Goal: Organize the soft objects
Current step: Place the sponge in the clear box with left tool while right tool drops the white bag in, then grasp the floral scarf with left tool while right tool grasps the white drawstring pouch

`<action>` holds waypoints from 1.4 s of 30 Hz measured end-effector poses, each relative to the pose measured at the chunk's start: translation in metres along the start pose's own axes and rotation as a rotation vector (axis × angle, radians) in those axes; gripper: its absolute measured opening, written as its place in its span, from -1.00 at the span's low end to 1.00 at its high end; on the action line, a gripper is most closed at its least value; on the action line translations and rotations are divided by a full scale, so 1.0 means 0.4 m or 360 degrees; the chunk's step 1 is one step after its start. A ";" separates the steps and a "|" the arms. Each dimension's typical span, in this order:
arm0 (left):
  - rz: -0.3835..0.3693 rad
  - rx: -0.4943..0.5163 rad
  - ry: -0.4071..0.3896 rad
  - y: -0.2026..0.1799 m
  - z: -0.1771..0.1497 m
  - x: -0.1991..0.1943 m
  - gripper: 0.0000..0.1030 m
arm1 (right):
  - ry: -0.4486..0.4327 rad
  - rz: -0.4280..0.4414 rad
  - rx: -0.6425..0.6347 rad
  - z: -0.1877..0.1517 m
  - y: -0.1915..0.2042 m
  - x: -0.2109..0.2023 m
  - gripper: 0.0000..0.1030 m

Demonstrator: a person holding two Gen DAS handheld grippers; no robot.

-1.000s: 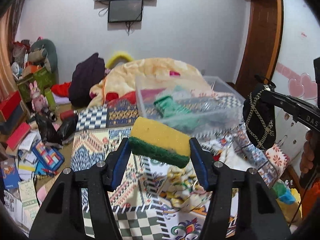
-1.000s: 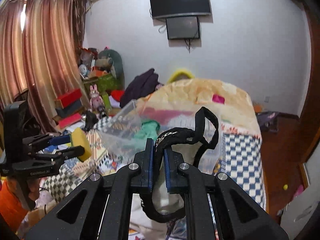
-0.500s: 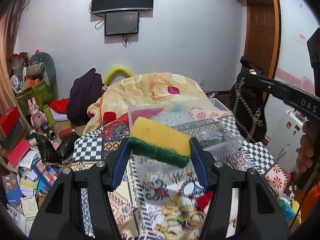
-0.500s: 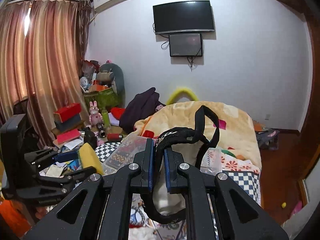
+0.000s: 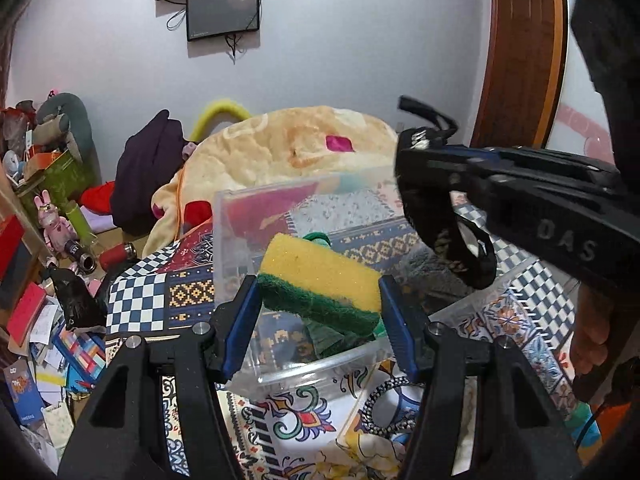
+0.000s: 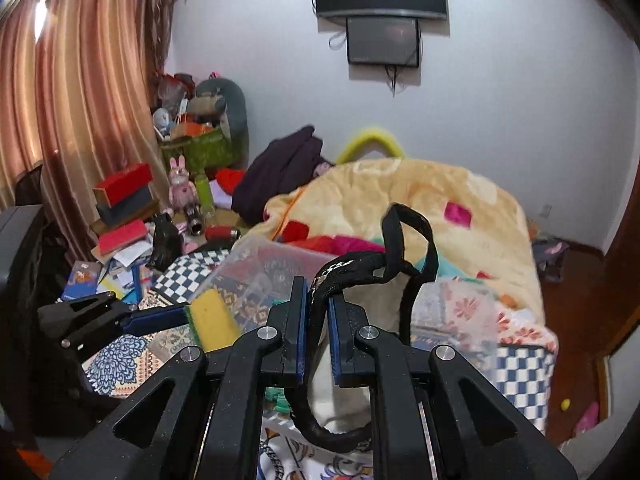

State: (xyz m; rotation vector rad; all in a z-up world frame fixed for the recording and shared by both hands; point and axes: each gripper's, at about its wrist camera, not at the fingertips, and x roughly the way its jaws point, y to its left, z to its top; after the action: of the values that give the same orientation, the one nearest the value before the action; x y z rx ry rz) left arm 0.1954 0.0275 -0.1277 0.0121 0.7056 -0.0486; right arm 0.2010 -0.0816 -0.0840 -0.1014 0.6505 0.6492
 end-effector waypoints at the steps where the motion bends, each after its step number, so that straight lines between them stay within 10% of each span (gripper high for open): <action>1: 0.0000 -0.0005 0.0008 0.000 -0.002 0.008 0.15 | 0.0021 0.0013 0.0017 -0.004 -0.005 0.011 -0.83; 10: -0.0058 -0.0056 0.0071 0.015 -0.003 0.041 0.19 | 0.0209 0.0056 0.0034 -0.032 -0.009 0.068 -0.81; 13: -0.0072 -0.0055 0.0084 0.015 -0.007 0.042 0.23 | 0.0249 0.0092 0.0072 -0.037 -0.016 0.059 -0.50; 28: -0.0174 -0.0112 -0.0049 0.024 -0.024 -0.102 0.47 | 0.0026 0.0020 0.0057 -0.056 -0.024 -0.104 0.34; 42: -0.0110 -0.0098 -0.0049 0.014 -0.146 -0.221 0.60 | 0.0099 0.0104 0.0120 -0.216 0.013 -0.176 0.58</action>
State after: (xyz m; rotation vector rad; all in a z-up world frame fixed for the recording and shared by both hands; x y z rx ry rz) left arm 0.0907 0.0383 -0.1150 -0.0718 0.6767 -0.0932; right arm 0.1095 -0.1393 -0.1109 -0.0307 0.7398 0.6859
